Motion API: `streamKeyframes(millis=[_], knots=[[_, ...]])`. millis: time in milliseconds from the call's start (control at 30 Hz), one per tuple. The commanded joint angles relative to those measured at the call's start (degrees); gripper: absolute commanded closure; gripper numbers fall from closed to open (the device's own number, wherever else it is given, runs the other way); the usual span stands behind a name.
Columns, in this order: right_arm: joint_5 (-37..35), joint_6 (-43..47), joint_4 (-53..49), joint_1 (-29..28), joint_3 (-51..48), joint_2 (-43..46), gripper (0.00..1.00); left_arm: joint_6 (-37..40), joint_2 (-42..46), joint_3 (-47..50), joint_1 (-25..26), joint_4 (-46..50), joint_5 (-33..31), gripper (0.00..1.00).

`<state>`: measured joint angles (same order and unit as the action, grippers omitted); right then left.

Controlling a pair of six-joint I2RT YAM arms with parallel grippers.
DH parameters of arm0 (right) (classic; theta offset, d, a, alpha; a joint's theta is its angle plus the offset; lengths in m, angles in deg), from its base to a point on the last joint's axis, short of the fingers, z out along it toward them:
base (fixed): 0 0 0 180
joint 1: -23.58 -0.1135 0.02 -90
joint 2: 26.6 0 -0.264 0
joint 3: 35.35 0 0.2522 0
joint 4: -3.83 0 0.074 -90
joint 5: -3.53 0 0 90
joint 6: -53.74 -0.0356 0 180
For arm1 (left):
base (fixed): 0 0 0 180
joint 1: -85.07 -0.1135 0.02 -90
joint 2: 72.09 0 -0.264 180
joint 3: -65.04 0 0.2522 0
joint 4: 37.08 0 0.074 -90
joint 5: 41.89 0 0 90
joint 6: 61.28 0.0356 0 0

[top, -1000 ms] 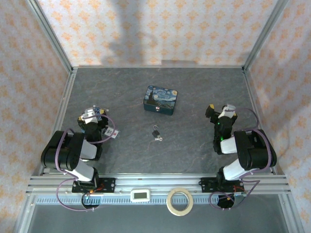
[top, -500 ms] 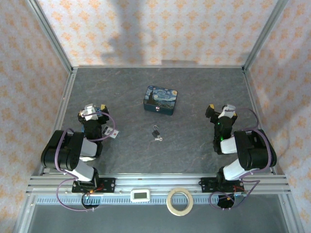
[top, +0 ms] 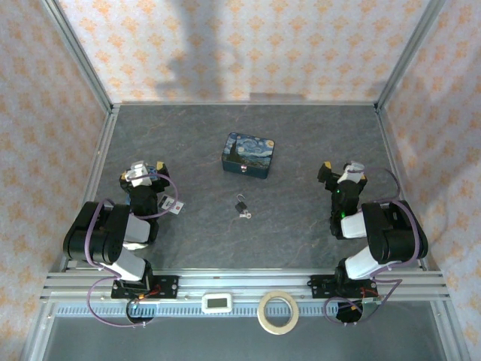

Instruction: Unlock a padlock with a key

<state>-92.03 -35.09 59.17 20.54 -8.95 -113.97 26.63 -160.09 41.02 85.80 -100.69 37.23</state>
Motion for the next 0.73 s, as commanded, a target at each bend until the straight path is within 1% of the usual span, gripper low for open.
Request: streamKeyframes(millis=[0,700], knots=[[0.03,0.02,2.38,0.15,0.10,0.47,0.00,-0.72,-0.02,-1.17,-0.18,-0.07,0.56,0.01],[0.90,0.37,1.91,0.15,0.38,0.45,0.00,-0.81,-0.06,-1.16,-0.10,-0.07,0.29,0.01]])
